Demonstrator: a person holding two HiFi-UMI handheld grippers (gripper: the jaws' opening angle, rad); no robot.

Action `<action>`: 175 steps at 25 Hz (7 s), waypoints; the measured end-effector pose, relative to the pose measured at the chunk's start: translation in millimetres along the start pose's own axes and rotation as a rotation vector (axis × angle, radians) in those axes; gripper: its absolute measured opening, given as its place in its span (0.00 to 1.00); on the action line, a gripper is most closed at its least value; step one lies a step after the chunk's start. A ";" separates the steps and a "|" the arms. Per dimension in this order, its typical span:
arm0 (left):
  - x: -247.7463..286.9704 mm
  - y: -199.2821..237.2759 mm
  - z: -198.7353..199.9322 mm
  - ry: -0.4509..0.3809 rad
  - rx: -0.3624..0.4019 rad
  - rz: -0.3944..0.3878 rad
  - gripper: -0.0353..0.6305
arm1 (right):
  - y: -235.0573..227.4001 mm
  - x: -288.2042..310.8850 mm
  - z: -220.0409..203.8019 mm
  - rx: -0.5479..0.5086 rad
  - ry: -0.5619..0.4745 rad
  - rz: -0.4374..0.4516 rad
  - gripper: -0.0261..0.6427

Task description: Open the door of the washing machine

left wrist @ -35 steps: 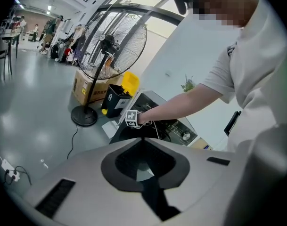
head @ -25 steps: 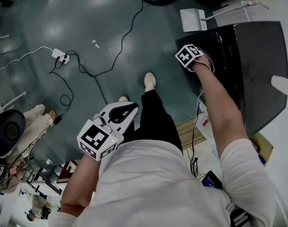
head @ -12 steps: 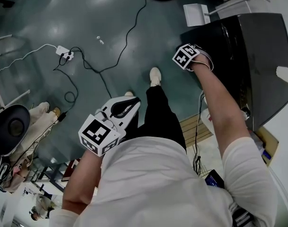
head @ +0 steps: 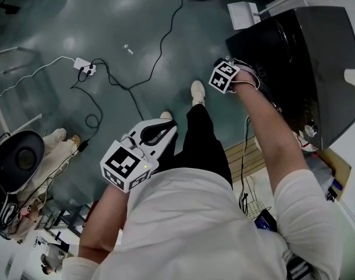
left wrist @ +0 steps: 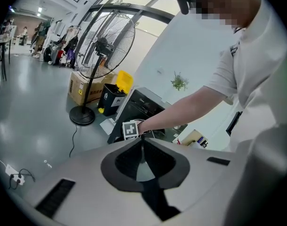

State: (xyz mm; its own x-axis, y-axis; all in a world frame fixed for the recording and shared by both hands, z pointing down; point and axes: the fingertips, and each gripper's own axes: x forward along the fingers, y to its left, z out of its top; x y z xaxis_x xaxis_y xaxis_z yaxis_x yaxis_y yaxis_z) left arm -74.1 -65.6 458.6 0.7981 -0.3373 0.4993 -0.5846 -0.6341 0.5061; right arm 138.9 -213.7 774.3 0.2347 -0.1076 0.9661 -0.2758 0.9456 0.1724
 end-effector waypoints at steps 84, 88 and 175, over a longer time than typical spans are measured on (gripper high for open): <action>-70.9 -189.8 -176.9 0.158 0.272 -0.345 0.09 | 452.0 -38.9 -146.0 -0.676 0.115 0.001 0.16; -69.9 -196.0 -178.3 0.158 0.275 -0.339 0.09 | 452.9 -38.6 -145.1 -0.687 0.103 0.004 0.16; -90.8 -328.7 -149.8 0.088 0.425 -0.406 0.08 | 438.1 -448.1 -182.5 0.939 -1.257 -0.021 0.05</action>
State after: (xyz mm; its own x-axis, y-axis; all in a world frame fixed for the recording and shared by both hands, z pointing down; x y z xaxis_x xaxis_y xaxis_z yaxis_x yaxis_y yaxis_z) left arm 23.7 277.7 352.2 0.9197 0.0379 0.3907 -0.1112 -0.9294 0.3520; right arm 83.0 304.8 381.8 -0.5194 -0.7472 0.4147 -0.8541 0.4704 -0.2220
